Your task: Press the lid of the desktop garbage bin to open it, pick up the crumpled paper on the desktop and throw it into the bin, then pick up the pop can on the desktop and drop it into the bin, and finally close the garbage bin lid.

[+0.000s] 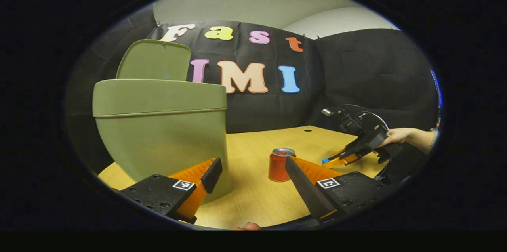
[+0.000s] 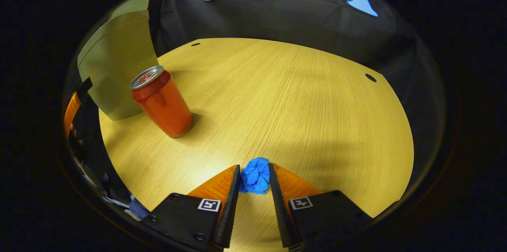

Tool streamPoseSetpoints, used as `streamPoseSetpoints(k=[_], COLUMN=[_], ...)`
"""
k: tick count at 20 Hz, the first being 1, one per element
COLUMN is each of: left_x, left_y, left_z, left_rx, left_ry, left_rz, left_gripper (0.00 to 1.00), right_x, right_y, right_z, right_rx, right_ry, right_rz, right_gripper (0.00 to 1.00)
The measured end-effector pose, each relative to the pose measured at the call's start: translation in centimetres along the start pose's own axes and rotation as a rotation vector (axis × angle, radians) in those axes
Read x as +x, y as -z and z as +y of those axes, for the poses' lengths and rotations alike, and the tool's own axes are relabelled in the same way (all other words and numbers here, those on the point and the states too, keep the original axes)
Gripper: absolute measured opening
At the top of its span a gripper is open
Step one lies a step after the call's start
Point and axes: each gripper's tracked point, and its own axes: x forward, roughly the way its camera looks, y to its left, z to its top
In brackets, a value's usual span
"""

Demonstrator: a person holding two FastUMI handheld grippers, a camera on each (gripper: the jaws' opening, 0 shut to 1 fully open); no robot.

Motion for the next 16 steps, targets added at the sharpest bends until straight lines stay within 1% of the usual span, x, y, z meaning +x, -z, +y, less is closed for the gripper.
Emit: streamPoseSetpoints(k=[1, 2, 3, 4, 5, 6, 10, 11, 12, 13, 14, 15, 16], left_x=[0.1, 0.1, 0.1, 0.1, 0.0, 0.1, 0.1, 0.1, 0.1, 0.0, 0.0, -0.1, -0.2], left_y=[0.0, 0.0, 0.1, 0.0, 0.2, 0.1, 0.1, 0.0, 0.0, 0.1, -0.1, 0.0, 0.0], left_z=[0.1, 0.1, 0.1, 0.1, 0.1, 0.1, 0.0, 0.0, -0.1, -0.2, -0.4, -0.6, -0.8], left_rx=[-0.008, -0.015, -0.02, -0.022, -0.021, -0.021, -0.023, -0.025, -0.024, -0.022, -0.022, -0.021, -0.019], left_ry=[-0.002, -0.002, -0.003, -0.003, -0.003, -0.004, -0.002, -0.003, 0.0, 0.003, 0.008, 0.015, 0.019], left_rz=[-0.002, 0.001, 0.0, 0.001, 0.004, 0.004, 0.008, 0.003, 0.003, 0.003, 0.001, 0.002, 0.007], left_gripper=[0.96, 1.0, 1.0, 0.96, 1.0, 1.0, 1.0, 0.96, 1.0, 1.0, 0.96, 0.96, 1.0], right_x=[-0.1, -0.1, -0.3, -0.2, -0.4, -0.3, -1.3, -1.8, -2.6, -3.5, -4.1, -5.1, -6.1], right_y=[-0.1, -0.6, -0.6, -0.2, -0.5, -0.5, -0.9, -1.3, -1.9, -2.7, -3.6, -4.7, -5.9], right_z=[0.0, 0.0, 0.0, 0.0, -0.1, 0.0, -0.1, -0.1, 0.1, 0.2, 0.4, 0.7, 0.9], right_rx=[-0.006, 0.011, 0.012, 0.003, 0.003, 0.004, -0.034, -0.047, -0.053, -0.054, -0.057, -0.062, -0.069], right_ry=[0.0, 0.002, 0.002, 0.004, 0.014, 0.017, 0.042, 0.05, 0.054, 0.055, 0.054, 0.055, 0.057], right_rz=[-0.002, -0.027, -0.018, -0.009, -0.021, -0.025, -0.026, -0.037, -0.049, -0.068, -0.091, -0.113, -0.138], right_gripper=[0.49, 0.33, 0.18, 0.17, 0.17, 0.09, 0.09, 0.09, 0.08, 0.09, 0.06, 0.08, 0.09])
